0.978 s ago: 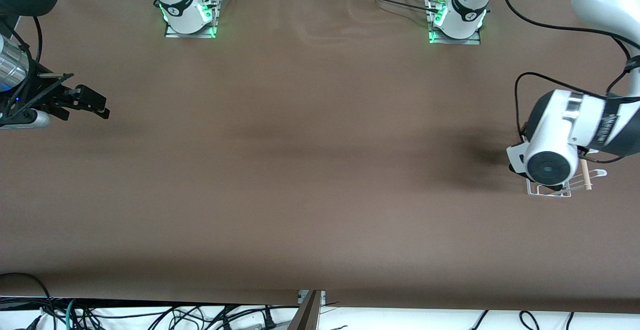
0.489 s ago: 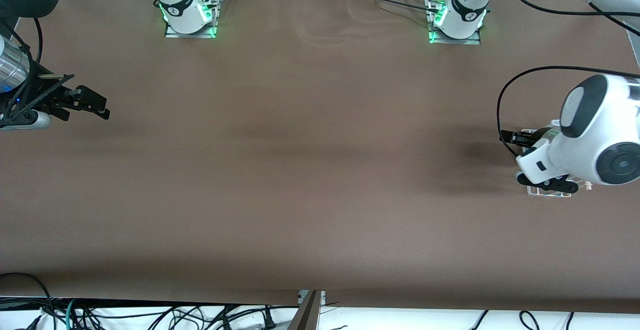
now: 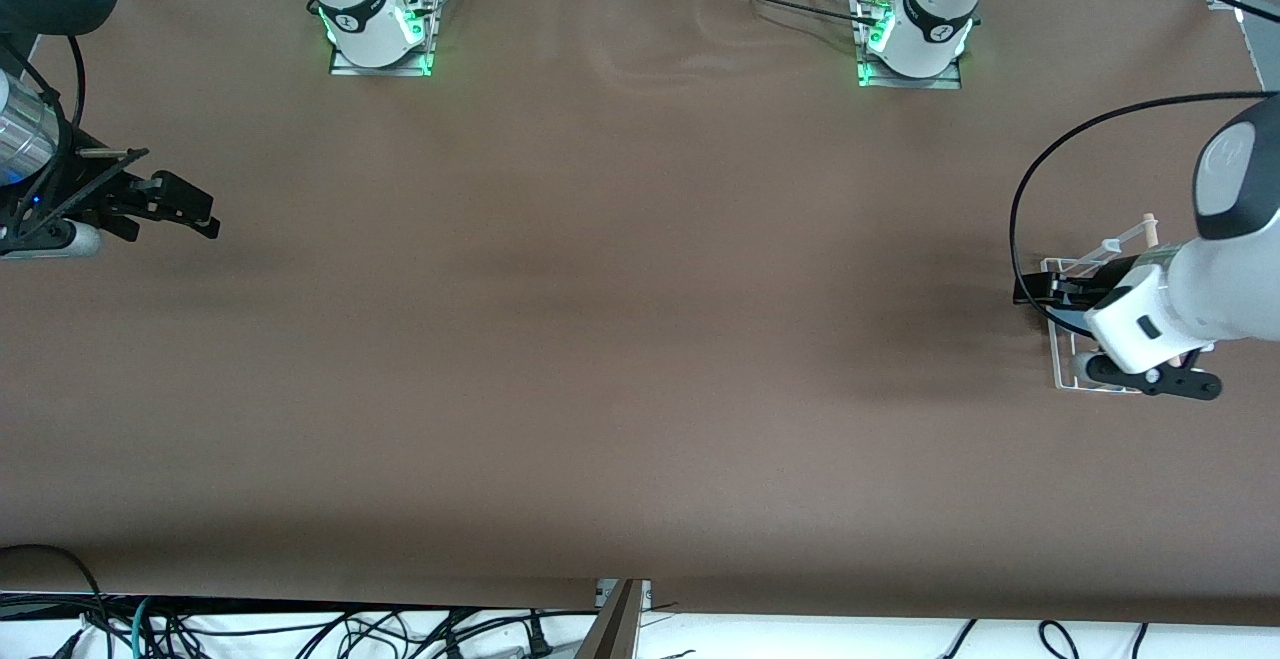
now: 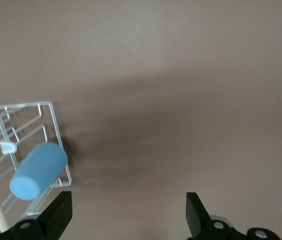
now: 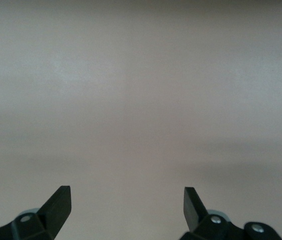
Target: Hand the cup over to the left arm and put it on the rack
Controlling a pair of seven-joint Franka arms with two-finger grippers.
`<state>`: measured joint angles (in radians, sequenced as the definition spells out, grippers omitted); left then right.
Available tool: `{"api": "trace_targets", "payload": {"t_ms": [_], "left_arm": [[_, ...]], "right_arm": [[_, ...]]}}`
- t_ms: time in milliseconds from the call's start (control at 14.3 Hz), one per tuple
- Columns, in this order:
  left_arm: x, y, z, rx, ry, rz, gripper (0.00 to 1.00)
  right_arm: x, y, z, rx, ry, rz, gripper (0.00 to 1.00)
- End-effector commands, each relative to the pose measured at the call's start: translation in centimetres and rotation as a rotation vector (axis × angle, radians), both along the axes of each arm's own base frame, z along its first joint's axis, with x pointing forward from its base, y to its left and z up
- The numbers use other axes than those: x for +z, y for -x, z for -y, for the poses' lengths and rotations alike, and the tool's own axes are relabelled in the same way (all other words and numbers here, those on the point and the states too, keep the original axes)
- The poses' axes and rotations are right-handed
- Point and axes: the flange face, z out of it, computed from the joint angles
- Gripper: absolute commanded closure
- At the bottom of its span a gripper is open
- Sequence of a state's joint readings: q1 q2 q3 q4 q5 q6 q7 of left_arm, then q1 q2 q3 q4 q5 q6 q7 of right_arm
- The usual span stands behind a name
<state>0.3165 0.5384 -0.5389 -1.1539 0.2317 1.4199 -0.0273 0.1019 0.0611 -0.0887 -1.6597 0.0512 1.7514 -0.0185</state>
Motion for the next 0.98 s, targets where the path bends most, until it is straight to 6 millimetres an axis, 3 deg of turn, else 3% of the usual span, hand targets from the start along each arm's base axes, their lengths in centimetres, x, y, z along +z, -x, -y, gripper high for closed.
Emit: {"api": "trace_targets", "payload": {"t_ms": [0, 140, 349, 629, 908], "left_arm": [[3.5, 1.2, 0.7, 0.023, -0.046, 0.083, 0.0], [4.4, 2.1, 0.8, 0.065, -0.055, 0.119, 0.0], [3.6, 4.1, -1.0, 0.154, 0.023, 0.135, 0.0], [2.2, 8.0, -0.8, 0.156, 0.016, 0.22, 0.0], [2.5, 8.9, 0.4, 0.11, -0.045, 0.215, 0.0]], "right_arm": [[0.4, -0.1, 0.3, 0.014, 0.013, 0.001, 0.01], [0.4, -0.1, 0.3, 0.014, 0.013, 0.002, 0.01], [0.4, -0.1, 0.3, 0.014, 0.013, 0.001, 0.01], [0.4, -0.1, 0.3, 0.014, 0.013, 0.001, 0.01], [0.4, -0.1, 0.4, 0.012, 0.013, 0.002, 0.01]]}}
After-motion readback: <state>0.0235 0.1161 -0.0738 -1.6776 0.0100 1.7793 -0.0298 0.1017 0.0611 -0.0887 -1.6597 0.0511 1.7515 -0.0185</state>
